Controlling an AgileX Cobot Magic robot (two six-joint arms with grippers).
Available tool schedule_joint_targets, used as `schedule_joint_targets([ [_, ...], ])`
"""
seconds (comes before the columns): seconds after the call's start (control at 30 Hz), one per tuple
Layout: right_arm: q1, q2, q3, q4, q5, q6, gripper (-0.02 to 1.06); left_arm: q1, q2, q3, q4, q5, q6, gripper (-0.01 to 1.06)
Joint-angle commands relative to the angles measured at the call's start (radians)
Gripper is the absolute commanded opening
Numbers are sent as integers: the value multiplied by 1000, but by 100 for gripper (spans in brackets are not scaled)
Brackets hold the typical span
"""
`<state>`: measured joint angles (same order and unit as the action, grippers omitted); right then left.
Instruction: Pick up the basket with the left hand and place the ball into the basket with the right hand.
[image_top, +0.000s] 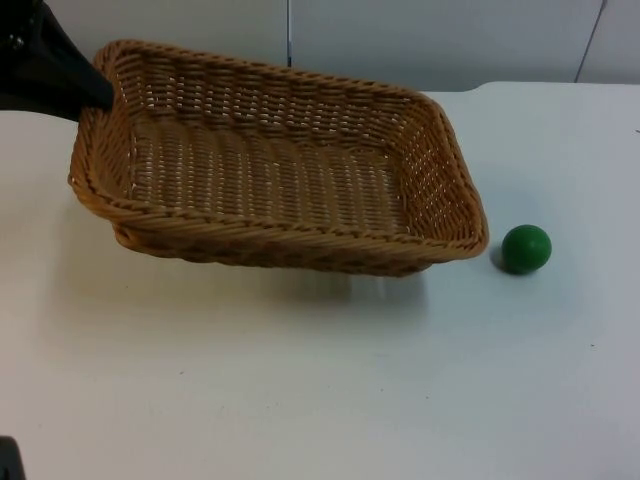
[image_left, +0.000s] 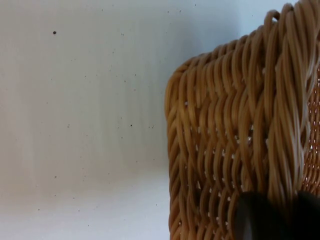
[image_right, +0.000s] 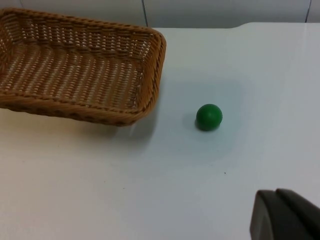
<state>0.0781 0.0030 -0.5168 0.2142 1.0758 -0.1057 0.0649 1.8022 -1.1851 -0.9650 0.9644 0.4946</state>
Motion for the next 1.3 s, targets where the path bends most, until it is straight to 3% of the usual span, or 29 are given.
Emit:
schedule_joint_targets([
  [0.0, 2, 3, 4, 2, -15, 2, 0, 1, -16, 1, -47, 11, 1, 0],
  [0.1, 2, 46, -8, 8, -40, 2, 0, 1, -16, 1, -47, 11, 1, 0],
  [0.17, 2, 82, -12, 34, -137, 2, 0, 1, -16, 1, -50, 9, 1, 0],
  [0.3, 2, 130, -12, 54, -234, -1, 0, 1, -16, 1, -124, 32, 3, 0],
  [0.83, 2, 361, -12, 40, -302, -5, 0, 1, -16, 1, -162, 25, 3, 0],
  [1.27, 2, 381, -12, 45, -330, -5, 0, 1, -16, 1, -153, 25, 3, 0],
])
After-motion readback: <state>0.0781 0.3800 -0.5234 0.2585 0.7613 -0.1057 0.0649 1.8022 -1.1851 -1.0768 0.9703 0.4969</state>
